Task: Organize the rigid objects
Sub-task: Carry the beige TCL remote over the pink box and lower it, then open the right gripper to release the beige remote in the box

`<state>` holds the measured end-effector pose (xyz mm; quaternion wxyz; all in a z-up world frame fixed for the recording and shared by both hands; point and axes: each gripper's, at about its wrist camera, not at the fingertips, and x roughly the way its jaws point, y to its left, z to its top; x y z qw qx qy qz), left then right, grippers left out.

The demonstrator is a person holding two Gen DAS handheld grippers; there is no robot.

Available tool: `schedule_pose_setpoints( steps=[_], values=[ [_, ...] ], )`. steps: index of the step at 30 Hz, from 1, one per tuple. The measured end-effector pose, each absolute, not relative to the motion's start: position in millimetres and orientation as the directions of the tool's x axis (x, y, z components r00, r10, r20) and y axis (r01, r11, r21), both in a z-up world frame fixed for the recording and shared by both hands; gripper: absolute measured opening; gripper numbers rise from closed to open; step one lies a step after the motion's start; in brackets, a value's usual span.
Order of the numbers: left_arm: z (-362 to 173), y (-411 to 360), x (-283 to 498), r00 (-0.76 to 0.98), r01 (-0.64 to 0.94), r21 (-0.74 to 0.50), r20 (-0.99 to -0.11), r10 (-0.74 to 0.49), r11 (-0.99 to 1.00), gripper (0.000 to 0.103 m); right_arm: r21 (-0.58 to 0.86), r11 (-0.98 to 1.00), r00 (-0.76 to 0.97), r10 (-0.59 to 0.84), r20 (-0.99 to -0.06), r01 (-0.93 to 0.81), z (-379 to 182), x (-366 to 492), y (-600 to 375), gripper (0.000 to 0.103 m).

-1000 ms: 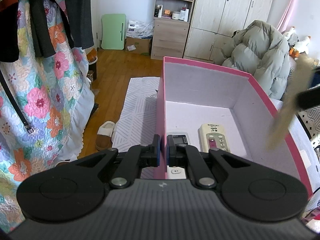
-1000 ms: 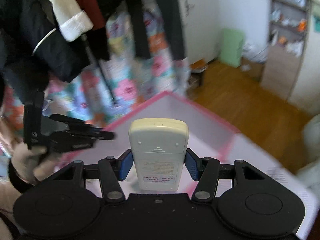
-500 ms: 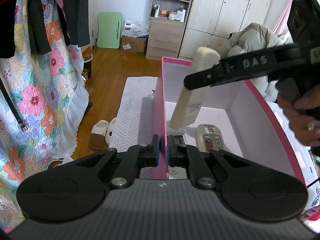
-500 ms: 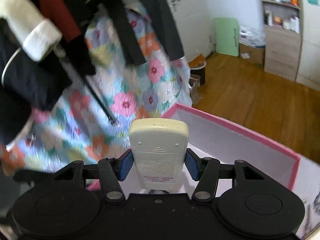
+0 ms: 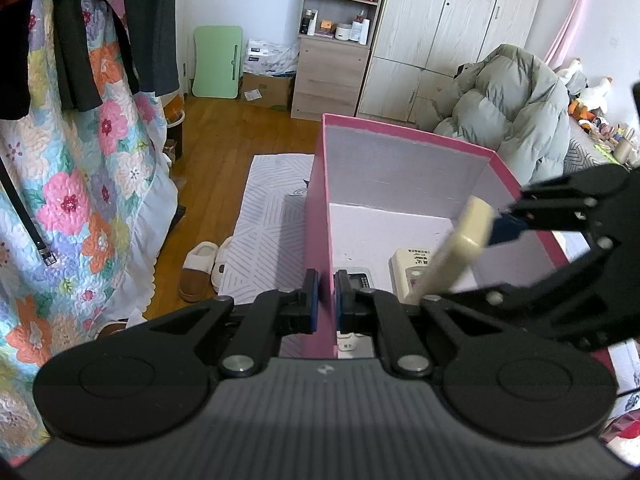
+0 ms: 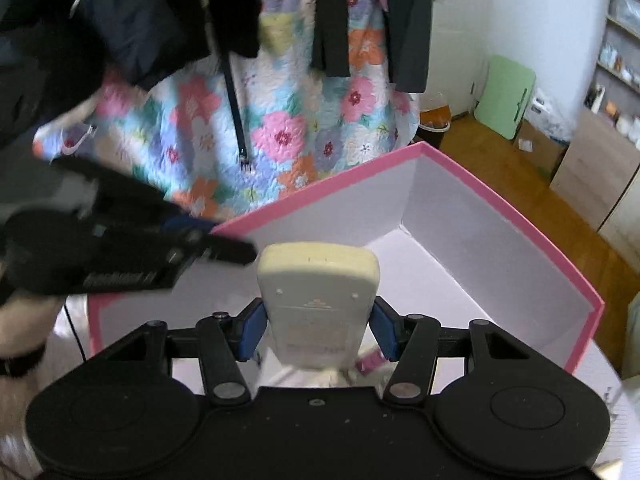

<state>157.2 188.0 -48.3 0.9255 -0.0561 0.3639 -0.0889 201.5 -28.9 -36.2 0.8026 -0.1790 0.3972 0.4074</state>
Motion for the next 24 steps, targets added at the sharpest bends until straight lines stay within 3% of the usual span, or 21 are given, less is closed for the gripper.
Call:
schedule_pose_setpoints(
  steps=[13,24],
  values=[
    [-49,190,157,0.718,0.125,-0.177,-0.663,-0.212,0.976,0.007,0.047,0.670,0.254,0.344,-0.904,-0.741,-60,186,-46,0.061],
    [-50,191,157,0.716,0.126,-0.188,-0.663,-0.220,0.974,0.008,0.055,0.688,0.262,0.348,-0.900,-0.724,-65,197,-21,0.061]
  ],
)
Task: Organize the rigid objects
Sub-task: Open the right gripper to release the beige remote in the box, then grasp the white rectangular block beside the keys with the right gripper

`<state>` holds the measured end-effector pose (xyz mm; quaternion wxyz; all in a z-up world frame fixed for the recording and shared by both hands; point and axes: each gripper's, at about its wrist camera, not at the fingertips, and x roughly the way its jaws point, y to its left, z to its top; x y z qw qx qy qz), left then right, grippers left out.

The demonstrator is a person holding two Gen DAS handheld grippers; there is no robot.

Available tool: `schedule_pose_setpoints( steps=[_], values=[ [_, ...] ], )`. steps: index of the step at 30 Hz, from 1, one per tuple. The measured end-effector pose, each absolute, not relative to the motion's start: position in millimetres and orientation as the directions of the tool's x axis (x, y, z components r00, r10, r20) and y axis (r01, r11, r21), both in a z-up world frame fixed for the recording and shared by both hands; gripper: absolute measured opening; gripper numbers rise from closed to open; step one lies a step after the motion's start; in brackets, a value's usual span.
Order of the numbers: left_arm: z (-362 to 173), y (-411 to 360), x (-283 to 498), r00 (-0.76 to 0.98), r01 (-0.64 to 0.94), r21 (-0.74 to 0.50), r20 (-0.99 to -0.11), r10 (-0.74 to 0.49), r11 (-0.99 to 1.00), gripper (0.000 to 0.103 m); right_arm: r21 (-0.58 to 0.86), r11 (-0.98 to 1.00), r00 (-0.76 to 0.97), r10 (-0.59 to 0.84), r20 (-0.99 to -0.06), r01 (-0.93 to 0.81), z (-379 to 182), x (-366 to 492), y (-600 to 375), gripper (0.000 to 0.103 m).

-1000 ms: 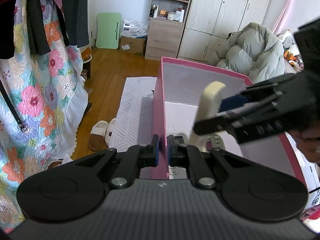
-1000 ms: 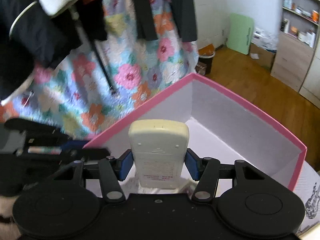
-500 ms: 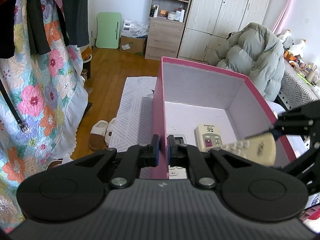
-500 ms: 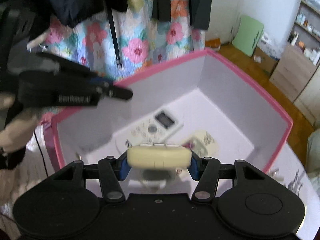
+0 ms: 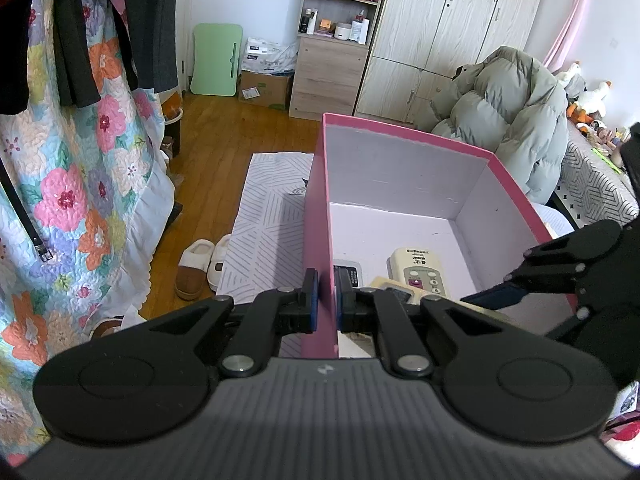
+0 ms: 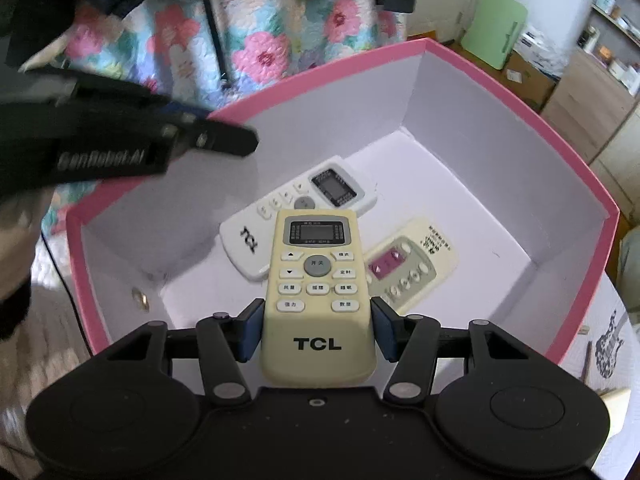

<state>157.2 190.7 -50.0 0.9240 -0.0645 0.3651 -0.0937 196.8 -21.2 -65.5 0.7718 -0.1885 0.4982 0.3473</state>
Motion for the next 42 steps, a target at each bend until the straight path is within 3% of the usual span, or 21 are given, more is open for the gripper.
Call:
schedule_pose_setpoints(
  steps=[13,19,23,28,34,35,38,42],
  values=[
    [-50,194,158,0.713,0.124,-0.204,-0.663,-0.230,0.971,0.008,0.361,0.852,0.275,0.477,-0.835,-0.380,-76,250,-44,0.061],
    [-50,196,159,0.713,0.126,-0.205,-0.661,-0.233,0.971,0.008,0.617,0.751,0.146,0.655,-0.741,-0.236,-97,260,-43,0.063],
    [-51,197,159,0.710,0.130,-0.213,-0.662,-0.240,0.968,0.009,0.671,0.708,0.132,0.703,-0.699,-0.218,-92,258,-49,0.063],
    [-51,195,159,0.712,0.127,-0.208,-0.662,-0.235,0.970,0.008,0.583,0.724,0.208,0.675,-0.708,-0.368,-50,245,-79,0.063],
    [-50,189,159,0.716,0.118,-0.183,-0.665,-0.212,0.976,0.008,0.321,0.771,0.359,0.565,-0.743,-0.549,4,213,-125,0.067],
    [-50,189,159,0.717,0.115,-0.180,-0.665,-0.207,0.977,0.007,0.251,0.791,0.399,0.521,-0.754,-0.557,9,206,-134,0.072],
    [-49,188,159,0.717,0.110,-0.176,-0.667,-0.201,0.978,0.007,0.149,0.826,0.466,0.444,-0.765,-0.543,16,199,-165,0.073],
    [-49,185,158,0.718,0.104,-0.166,-0.669,-0.190,0.981,0.007,0.198,0.895,0.428,0.373,-0.823,-0.399,-1,204,-206,0.073]
  ],
)
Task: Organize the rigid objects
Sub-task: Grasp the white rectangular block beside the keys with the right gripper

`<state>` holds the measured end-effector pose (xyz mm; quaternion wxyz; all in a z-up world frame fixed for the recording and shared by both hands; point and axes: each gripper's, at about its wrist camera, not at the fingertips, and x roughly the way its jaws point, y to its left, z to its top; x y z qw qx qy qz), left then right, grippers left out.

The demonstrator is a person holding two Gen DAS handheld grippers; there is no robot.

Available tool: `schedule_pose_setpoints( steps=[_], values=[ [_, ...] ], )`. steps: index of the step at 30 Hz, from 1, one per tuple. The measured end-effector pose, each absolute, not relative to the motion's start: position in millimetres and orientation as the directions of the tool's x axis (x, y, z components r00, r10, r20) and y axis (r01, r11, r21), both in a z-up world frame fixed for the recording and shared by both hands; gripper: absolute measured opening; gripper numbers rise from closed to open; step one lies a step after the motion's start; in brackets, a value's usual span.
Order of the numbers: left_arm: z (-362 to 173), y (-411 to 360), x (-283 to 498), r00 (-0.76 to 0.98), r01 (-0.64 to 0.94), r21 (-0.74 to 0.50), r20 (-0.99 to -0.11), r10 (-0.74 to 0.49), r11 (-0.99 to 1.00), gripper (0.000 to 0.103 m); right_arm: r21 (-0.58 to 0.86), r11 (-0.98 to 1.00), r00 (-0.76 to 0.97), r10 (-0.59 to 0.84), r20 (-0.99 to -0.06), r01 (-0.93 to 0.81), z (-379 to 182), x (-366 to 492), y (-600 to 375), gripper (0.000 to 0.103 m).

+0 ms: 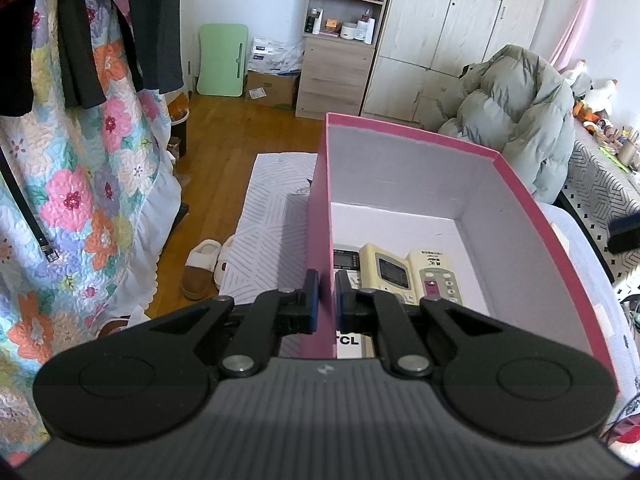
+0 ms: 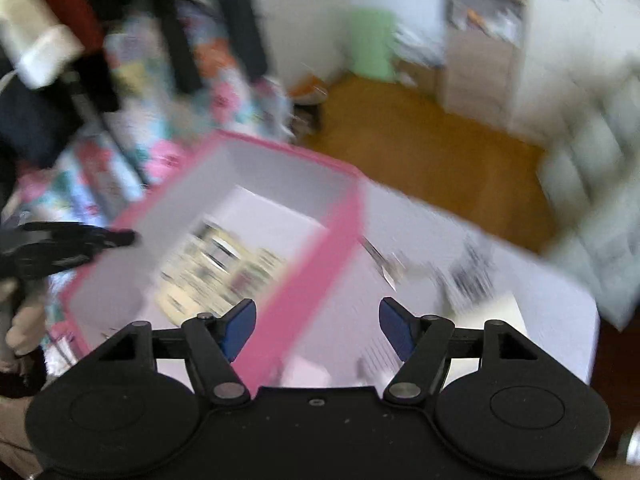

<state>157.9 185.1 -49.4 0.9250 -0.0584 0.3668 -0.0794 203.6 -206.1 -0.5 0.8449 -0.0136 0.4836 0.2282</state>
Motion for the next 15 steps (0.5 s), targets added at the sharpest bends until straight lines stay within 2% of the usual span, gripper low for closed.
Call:
schedule_pose_setpoints(
  steps=[7,9,11,15],
  values=[
    [-51,178,160,0.715,0.087,-0.130,-0.682,-0.153,0.988,0.006,0.309,0.936,0.362,0.351,-0.863,-0.171,-55,230,-258,0.073],
    [-53,176,161,0.711,0.081,-0.124,-0.688,-0.145,0.989,0.006,0.388,0.921,0.281,0.361,-0.889,0.044,-80,250,-284,0.073],
    [-53,173,162,0.710,0.075,-0.113,-0.692,-0.133,0.991,0.006,0.489,0.853,0.224,0.448,-0.865,0.184,-103,262,-306,0.072],
    [-54,170,163,0.710,0.073,-0.104,-0.693,-0.125,0.992,0.006,0.429,0.878,0.215,0.385,-0.897,0.215,-114,284,-305,0.072]
  ],
)
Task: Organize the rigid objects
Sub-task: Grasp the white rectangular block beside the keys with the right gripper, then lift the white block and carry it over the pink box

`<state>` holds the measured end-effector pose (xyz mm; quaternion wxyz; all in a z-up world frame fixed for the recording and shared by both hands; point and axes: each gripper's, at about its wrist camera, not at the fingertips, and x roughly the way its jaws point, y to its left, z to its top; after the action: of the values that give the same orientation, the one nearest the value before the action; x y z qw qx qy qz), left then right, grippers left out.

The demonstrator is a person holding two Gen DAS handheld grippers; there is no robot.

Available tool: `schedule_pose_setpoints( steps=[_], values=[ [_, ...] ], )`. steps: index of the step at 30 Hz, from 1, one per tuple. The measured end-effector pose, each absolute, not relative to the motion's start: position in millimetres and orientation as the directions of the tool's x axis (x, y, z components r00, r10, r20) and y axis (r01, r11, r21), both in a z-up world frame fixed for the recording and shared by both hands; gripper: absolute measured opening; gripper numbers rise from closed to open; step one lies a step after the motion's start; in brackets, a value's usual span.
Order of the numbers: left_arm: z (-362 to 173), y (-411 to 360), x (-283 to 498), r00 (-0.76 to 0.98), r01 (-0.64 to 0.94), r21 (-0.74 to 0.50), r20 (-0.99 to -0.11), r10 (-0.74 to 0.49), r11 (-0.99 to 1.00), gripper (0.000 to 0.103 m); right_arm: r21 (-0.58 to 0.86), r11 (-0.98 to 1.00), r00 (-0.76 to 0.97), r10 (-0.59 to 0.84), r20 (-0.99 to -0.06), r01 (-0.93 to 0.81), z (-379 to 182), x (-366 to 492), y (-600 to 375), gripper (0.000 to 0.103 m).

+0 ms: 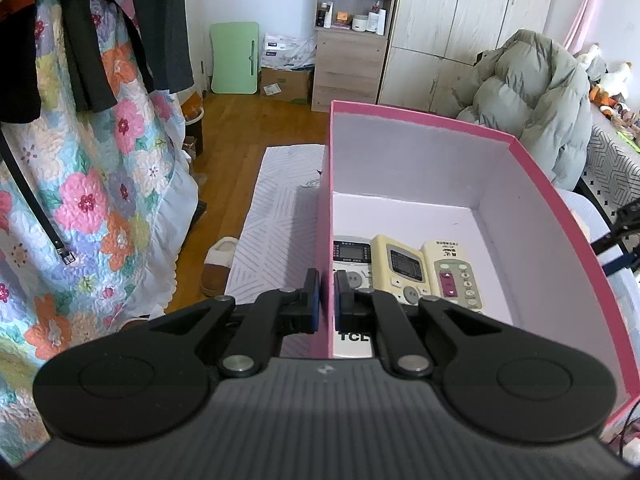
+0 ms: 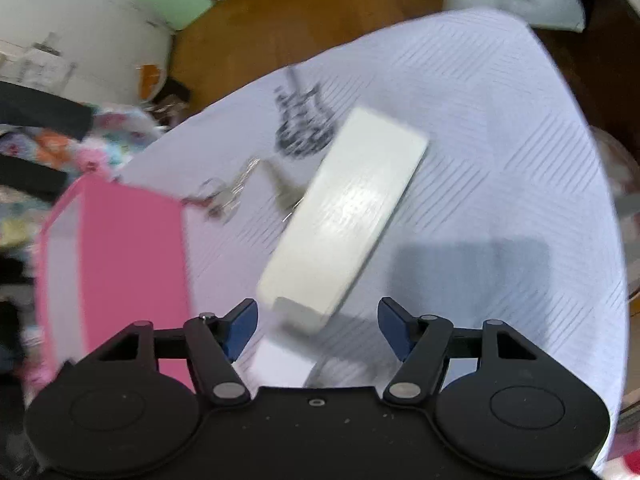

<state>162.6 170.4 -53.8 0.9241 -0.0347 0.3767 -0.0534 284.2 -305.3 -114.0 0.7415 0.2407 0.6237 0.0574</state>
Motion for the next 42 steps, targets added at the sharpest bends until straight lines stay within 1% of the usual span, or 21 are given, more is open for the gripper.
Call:
schedule_pose_setpoints(
  steps=[3,6,8,10,12,13,14,20,22,26,29,32,33,34,35,36,40,42],
  values=[
    [-55,174,163,0.706,0.060,-0.131,-0.695,-0.135,0.990,0.006,0.427,0.872,0.208,0.384,-0.900,0.238,-122,301,-302,0.072],
    [-55,174,163,0.708,0.063,-0.126,-0.694,-0.133,0.990,0.006,0.389,0.888,0.227,0.338,-0.914,0.244,-121,317,-294,0.073],
    [-55,175,163,0.708,0.062,-0.123,-0.694,-0.130,0.990,0.006,0.340,0.913,0.254,0.282,-0.925,0.225,-120,323,-288,0.073],
    [-56,175,163,0.706,0.066,-0.135,-0.694,-0.142,0.989,0.006,0.261,0.951,0.266,0.212,-0.940,0.164,-121,329,-269,0.073],
    [-56,175,163,0.705,0.066,-0.136,-0.694,-0.143,0.988,0.006,0.183,0.977,0.283,0.145,-0.948,0.111,-121,326,-255,0.068],
    [-56,175,162,0.706,0.067,-0.136,-0.694,-0.143,0.988,0.006,0.172,0.980,0.286,0.139,-0.948,0.096,-120,325,-253,0.065],
    [-56,176,163,0.705,0.067,-0.138,-0.694,-0.145,0.988,0.006,0.176,0.980,0.284,0.145,-0.948,0.088,-119,324,-251,0.064],
    [-56,178,162,0.706,0.064,-0.141,-0.693,-0.145,0.988,0.006,0.167,0.985,0.269,0.149,-0.952,0.046,-119,321,-250,0.064],
    [-55,177,162,0.707,0.066,-0.137,-0.692,-0.143,0.988,0.006,0.185,0.980,0.266,0.161,-0.950,0.067,-118,322,-256,0.064],
    [-54,180,163,0.706,0.066,-0.142,-0.693,-0.147,0.988,0.006,0.217,0.971,0.285,0.179,-0.941,0.104,-119,330,-272,0.074],
    [-55,180,164,0.707,0.067,-0.141,-0.692,-0.146,0.988,0.006,0.218,0.970,0.321,0.172,-0.931,0.111,-119,340,-274,0.076],
    [-55,180,164,0.707,0.068,-0.141,-0.692,-0.148,0.988,0.006,0.225,0.962,0.406,0.147,-0.902,0.153,-123,341,-278,0.074],
    [-55,179,164,0.706,0.069,-0.144,-0.692,-0.150,0.987,0.007,0.213,0.967,0.425,0.135,-0.895,0.141,-123,339,-276,0.073],
    [-55,179,164,0.706,0.069,-0.144,-0.692,-0.150,0.987,0.007,0.174,0.978,0.435,0.109,-0.894,0.113,-123,339,-271,0.063],
    [-54,179,164,0.707,0.069,-0.139,-0.692,-0.146,0.988,0.006,0.126,0.989,0.437,0.081,-0.896,0.074,-121,338,-264,0.062],
    [-54,179,164,0.707,0.067,-0.136,-0.692,-0.143,0.988,0.006,0.109,0.993,0.439,0.074,-0.896,0.054,-120,336,-260,0.061],
    [-54,178,163,0.706,0.070,-0.142,-0.692,-0.150,0.987,0.007,0.188,0.982,0.474,0.148,-0.868,0.037,-103,321,-267,0.059],
    [-54,179,163,0.707,0.070,-0.138,-0.691,-0.147,0.988,0.007,0.185,0.983,0.508,0.160,-0.847,-0.002,-89,310,-266,0.059]
  ],
)
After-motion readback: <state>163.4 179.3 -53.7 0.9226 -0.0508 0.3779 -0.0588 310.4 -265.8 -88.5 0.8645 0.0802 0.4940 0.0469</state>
